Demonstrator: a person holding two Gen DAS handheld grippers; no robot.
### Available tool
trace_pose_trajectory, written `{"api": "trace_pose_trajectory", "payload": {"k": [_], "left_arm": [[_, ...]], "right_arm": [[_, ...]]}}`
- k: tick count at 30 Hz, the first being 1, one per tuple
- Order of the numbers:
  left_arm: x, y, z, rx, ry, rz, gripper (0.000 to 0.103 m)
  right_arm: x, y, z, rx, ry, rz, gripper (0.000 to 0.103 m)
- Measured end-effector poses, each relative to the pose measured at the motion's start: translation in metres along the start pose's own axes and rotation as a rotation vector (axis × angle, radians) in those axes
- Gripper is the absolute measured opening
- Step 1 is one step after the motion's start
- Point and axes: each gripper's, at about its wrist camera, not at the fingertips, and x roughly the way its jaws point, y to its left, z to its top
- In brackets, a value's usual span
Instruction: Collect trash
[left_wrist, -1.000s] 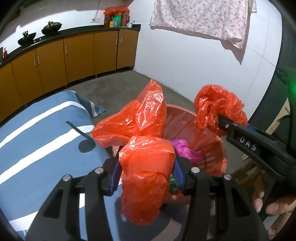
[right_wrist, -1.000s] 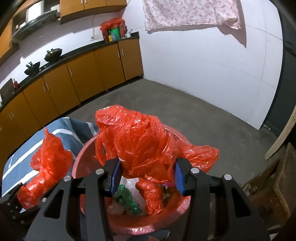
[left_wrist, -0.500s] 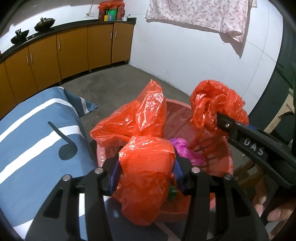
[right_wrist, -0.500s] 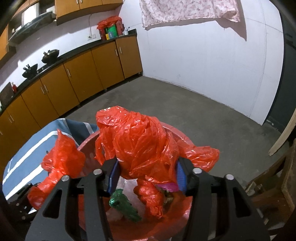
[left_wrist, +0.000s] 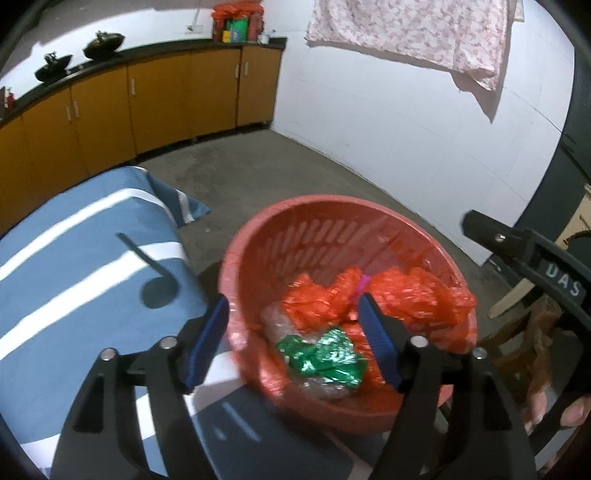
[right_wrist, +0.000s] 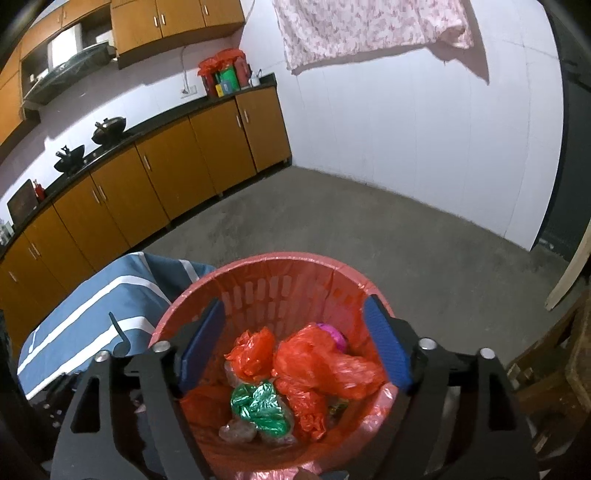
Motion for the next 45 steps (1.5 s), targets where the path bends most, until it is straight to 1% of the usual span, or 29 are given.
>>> {"api": "trace_pose_trajectory", "payload": {"k": [2,4,8,9,11,13,16,18,21,25,28,31,37,41,45], "left_arm": [[-0.016,0.006,-0.001,0.001,-0.037,0.031,0.081],[-0.036,0.014,-0.003,-0.007,-0.077,0.061,0.085],[-0.079,0.027,-0.012,-0.036,-0.145,0.107,0.094],[-0.087,0.029,-0.015,-0.041,-0.159,0.117,0.096],[-0.110,0.034,-0.024,-0.054,-0.198,0.152,0.099],[-0.133,0.039,-0.034,-0.064,-0.228,0.194,0.099],[-0.159,0.042,-0.048,-0.079,-0.247,0.243,0.099],[-0.174,0.045,-0.057,-0.086,-0.258,0.269,0.099],[-0.200,0.047,-0.076,-0.084,-0.294,0.312,0.099],[-0.232,0.052,-0.100,-0.110,-0.327,0.334,0.099],[-0.250,0.056,-0.116,-0.133,-0.336,0.353,0.099],[-0.262,0.058,-0.129,-0.139,-0.338,0.367,0.099],[-0.284,0.050,-0.150,-0.098,-0.360,0.446,0.099],[-0.289,0.046,-0.162,-0.087,-0.358,0.452,0.099],[-0.295,0.047,-0.173,-0.104,-0.351,0.443,0.099]], "right_arm": [[-0.012,0.004,0.000,-0.019,-0.033,-0.007,0.087],[-0.028,0.008,-0.001,-0.048,-0.070,-0.014,0.095],[-0.063,0.017,-0.010,-0.086,-0.135,-0.014,0.097],[-0.071,0.018,-0.014,-0.091,-0.145,-0.013,0.100],[-0.086,0.019,-0.022,-0.093,-0.164,-0.012,0.101],[-0.103,0.024,-0.032,-0.099,-0.181,-0.006,0.101],[-0.118,0.031,-0.044,-0.113,-0.190,0.003,0.101],[-0.131,0.034,-0.053,-0.125,-0.198,0.006,0.101],[-0.147,0.037,-0.063,-0.135,-0.212,0.011,0.101],[-0.166,0.041,-0.074,-0.150,-0.231,0.017,0.101],[-0.178,0.046,-0.085,-0.180,-0.245,0.011,0.101],[-0.186,0.052,-0.094,-0.207,-0.252,0.008,0.101],[-0.202,0.062,-0.116,-0.264,-0.267,-0.002,0.101],[-0.210,0.068,-0.126,-0.280,-0.265,0.004,0.101],[-0.216,0.072,-0.133,-0.286,-0.263,0.020,0.101]]}}
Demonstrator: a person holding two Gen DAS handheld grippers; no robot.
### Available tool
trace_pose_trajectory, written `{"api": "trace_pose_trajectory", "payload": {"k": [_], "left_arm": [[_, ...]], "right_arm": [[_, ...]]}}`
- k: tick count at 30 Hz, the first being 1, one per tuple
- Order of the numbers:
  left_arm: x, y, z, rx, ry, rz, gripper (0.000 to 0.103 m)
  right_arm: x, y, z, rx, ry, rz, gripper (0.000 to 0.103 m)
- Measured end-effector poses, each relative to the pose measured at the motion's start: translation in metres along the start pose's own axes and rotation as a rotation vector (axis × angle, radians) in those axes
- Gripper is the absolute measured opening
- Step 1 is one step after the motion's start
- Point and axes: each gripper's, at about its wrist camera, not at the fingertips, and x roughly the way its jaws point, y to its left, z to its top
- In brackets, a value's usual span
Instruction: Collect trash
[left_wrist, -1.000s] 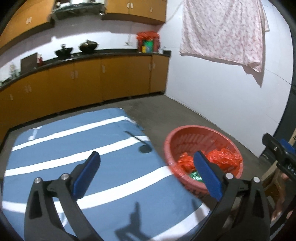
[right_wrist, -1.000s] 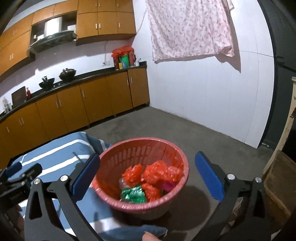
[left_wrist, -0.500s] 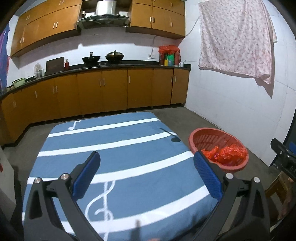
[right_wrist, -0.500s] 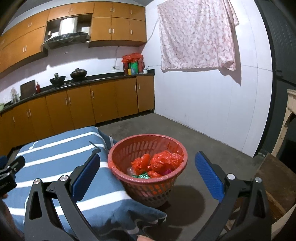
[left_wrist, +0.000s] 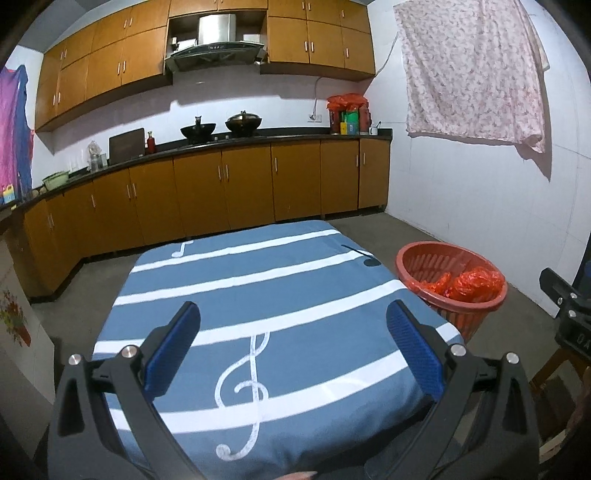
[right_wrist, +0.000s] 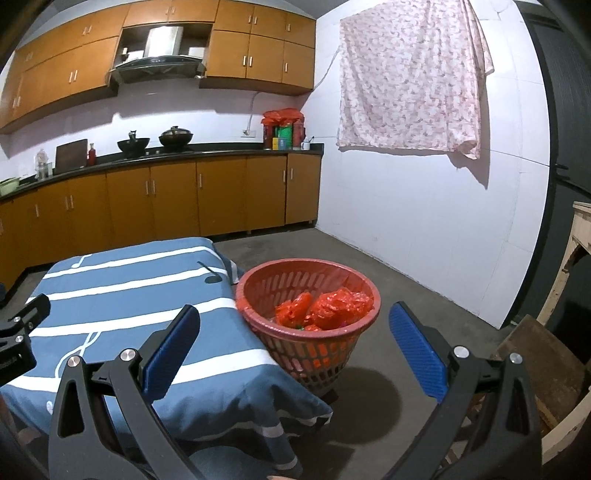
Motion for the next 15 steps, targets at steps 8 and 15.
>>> {"api": "trace_pose_trajectory", "payload": {"k": [8,15], "left_arm": [[-0.012,0.005,-0.005,-0.026,-0.008,-0.004,0.099],[-0.019,0.005,-0.010,-0.026,-0.022,-0.020,0.099]], "right_arm": [[-0.011,0.007,-0.007,-0.020,-0.008,0.005,0.101],[-0.015,0.008,-0.010,-0.013,-0.007,0.010,0.101]]}}
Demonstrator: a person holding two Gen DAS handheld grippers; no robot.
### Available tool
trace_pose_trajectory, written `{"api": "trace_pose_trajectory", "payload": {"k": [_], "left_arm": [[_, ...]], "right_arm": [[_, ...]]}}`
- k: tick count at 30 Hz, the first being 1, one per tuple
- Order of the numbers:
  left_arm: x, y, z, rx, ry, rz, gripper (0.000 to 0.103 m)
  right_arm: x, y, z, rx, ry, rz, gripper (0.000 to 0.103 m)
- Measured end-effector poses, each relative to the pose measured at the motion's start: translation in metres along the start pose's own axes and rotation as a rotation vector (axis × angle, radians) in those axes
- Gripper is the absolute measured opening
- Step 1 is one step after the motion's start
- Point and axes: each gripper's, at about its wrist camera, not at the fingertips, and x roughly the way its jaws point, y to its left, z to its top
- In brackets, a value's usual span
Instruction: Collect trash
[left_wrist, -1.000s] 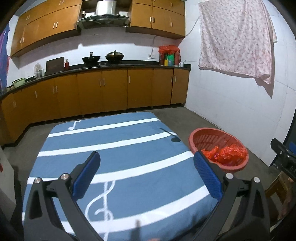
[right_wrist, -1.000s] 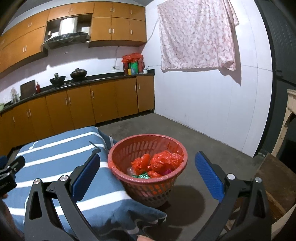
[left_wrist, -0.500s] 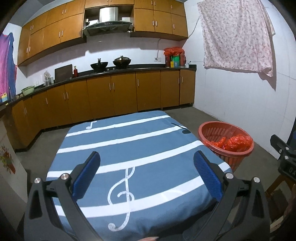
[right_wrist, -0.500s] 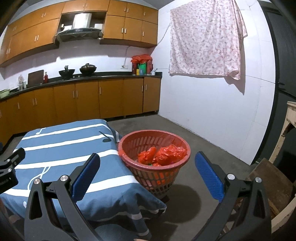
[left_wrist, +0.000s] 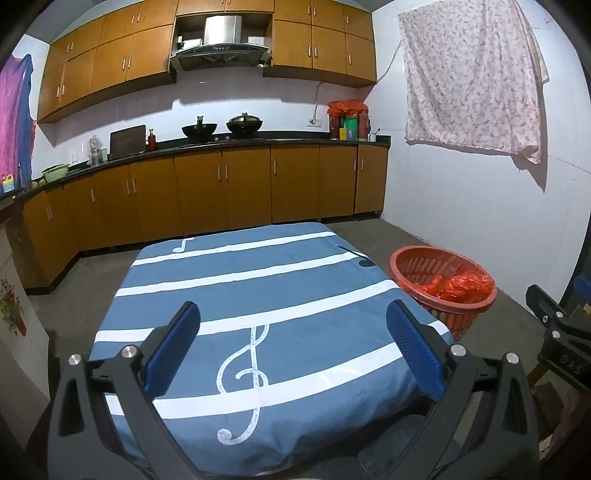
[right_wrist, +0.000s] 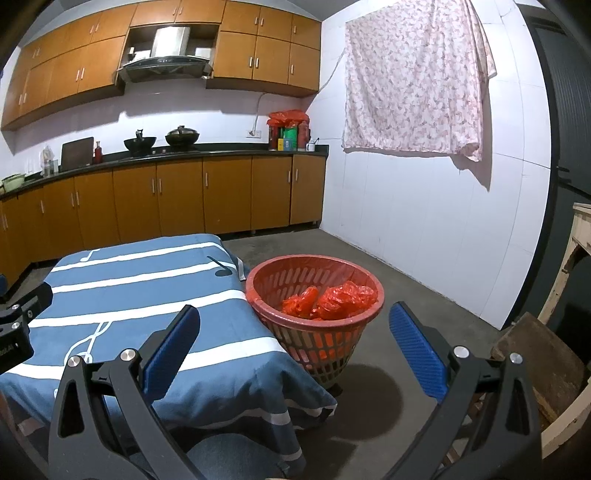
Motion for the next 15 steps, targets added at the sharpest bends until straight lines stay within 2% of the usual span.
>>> {"api": "trace_pose_trajectory", "payload": {"k": [15], "left_arm": [[-0.0057,0.0009,-0.0035,-0.012,-0.007,-0.006,0.099]], "right_arm": [[-0.0063,0.0032,-0.0044,-0.008,-0.005,0.002,0.101]]}}
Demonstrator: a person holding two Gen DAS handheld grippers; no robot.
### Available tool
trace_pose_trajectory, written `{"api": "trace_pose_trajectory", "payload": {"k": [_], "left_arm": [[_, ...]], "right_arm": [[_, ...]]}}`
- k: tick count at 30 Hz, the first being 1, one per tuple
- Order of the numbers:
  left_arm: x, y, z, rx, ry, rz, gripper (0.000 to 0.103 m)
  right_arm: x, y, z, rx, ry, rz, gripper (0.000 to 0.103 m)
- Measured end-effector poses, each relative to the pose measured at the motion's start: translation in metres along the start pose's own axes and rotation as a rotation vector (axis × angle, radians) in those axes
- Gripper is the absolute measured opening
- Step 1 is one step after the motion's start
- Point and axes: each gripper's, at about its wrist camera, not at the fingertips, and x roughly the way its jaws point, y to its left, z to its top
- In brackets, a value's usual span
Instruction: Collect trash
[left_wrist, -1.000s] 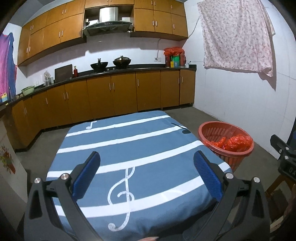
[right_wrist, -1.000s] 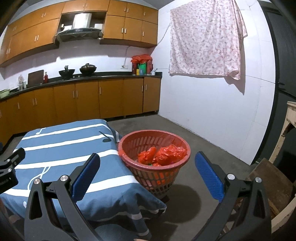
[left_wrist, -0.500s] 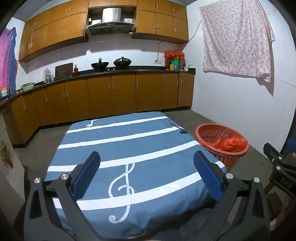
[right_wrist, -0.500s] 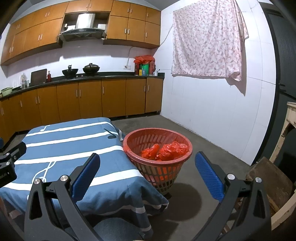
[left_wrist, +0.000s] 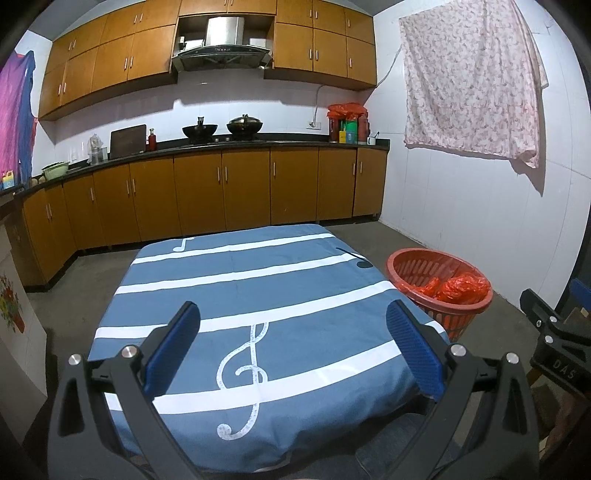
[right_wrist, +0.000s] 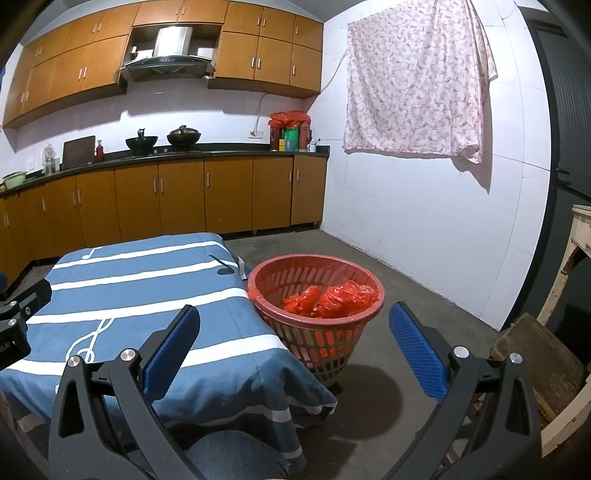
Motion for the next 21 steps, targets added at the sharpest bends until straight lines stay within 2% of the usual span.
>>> {"api": "trace_pose_trajectory", "payload": {"k": [21], "left_arm": [[-0.0021,-0.0021,-0.0009,-0.003,0.004,0.000,0.099]], "right_arm": [[-0.0017,-0.0028,-0.0003,0.002,0.002,0.000,0.101]]}}
